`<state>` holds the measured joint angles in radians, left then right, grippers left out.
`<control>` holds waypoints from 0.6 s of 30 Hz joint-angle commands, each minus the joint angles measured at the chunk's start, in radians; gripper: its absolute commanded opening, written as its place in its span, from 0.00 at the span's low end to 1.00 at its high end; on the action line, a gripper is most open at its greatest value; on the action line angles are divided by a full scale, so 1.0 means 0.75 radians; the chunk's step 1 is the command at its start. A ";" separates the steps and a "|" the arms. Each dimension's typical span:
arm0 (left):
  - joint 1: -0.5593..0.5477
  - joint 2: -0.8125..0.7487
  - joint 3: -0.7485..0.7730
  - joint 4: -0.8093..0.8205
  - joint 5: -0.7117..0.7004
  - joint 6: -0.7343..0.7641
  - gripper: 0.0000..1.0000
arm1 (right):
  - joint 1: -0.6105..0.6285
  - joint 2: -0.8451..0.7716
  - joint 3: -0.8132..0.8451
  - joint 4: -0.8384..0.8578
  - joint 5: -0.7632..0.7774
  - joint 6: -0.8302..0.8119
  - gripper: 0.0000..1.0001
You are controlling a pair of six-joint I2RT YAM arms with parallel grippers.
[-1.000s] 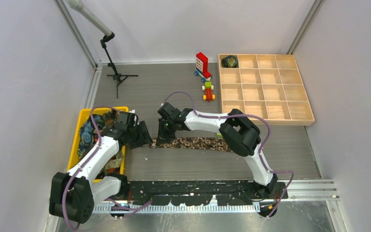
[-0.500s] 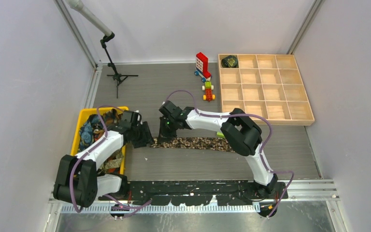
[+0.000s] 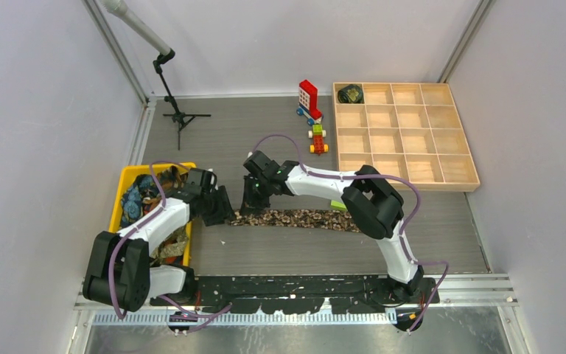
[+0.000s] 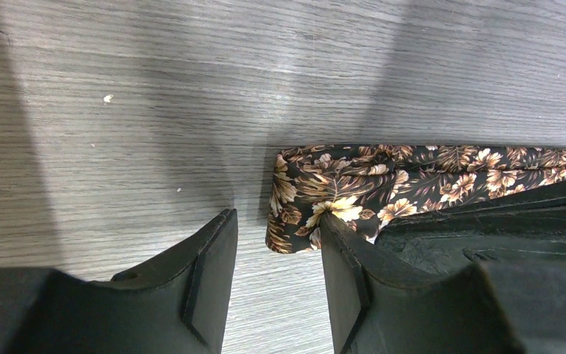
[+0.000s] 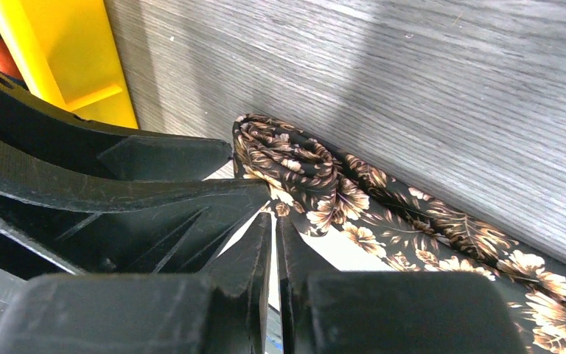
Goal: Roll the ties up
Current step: Roll the tie at the center of the board.
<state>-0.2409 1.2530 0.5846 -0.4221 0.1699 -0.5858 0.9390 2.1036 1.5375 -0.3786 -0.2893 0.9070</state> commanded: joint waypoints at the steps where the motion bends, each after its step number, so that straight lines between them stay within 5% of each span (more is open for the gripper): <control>1: 0.003 -0.001 0.008 0.037 0.006 0.022 0.46 | -0.006 -0.074 0.035 -0.011 0.013 -0.029 0.12; 18: 0.003 -0.029 0.002 0.043 0.021 0.036 0.46 | -0.010 -0.008 -0.015 -0.011 0.049 -0.047 0.12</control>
<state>-0.2409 1.2526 0.5846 -0.4194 0.1768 -0.5838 0.9382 2.1036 1.5238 -0.3908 -0.2630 0.8898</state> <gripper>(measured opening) 0.458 0.122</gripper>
